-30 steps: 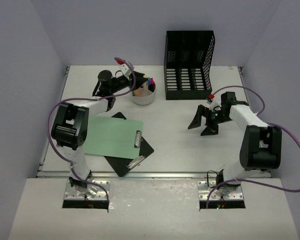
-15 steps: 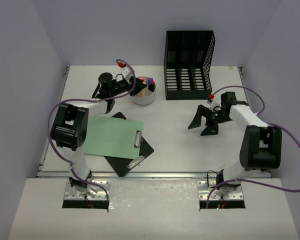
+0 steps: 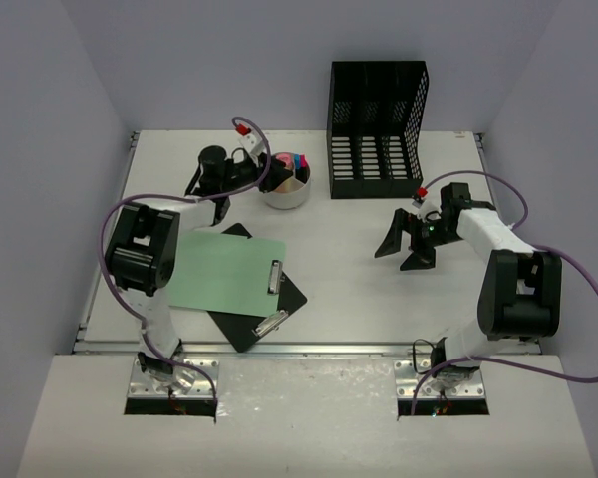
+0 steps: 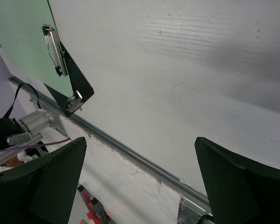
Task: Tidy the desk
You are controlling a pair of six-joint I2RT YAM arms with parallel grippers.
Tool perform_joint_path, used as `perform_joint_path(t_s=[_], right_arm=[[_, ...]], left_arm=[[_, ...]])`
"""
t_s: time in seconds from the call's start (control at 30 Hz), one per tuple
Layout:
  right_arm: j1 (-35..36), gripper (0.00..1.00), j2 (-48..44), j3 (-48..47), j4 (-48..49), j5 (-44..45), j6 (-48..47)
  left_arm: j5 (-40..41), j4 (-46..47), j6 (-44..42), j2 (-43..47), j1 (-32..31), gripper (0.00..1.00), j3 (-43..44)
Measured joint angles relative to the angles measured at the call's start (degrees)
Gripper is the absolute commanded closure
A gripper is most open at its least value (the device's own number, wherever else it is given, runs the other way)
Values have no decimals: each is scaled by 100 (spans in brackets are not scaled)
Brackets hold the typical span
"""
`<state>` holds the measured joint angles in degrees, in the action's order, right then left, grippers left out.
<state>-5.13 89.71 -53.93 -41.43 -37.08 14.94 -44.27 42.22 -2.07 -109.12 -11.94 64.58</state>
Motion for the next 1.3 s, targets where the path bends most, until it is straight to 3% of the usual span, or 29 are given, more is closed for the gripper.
perform_joint_path(t_s=[0.3,0.43,0.7,0.87,1.07,1.3], right_arm=[[0,1,-17,0,-57,2,-24],[0,1,-79,-2,-74,0,-22],[39,1,-474,0,-11,-50,-20],[330,1,-688,35,195,-120,-13],[1200,1,-721,151,485,-205,118],[1779,2,-577,101,688,-249,243]], left_arm=[[83,7,407,7,2,52,0],[157,-570,221,492,4,52,44],[603,-3429,-1491,2524,122,51,621],[-199,-5115,-2511,3195,1008,52,385],[-1655,-7888,-4207,2055,2306,52,568],[-1862,-9757,-5823,1025,2555,52,879]])
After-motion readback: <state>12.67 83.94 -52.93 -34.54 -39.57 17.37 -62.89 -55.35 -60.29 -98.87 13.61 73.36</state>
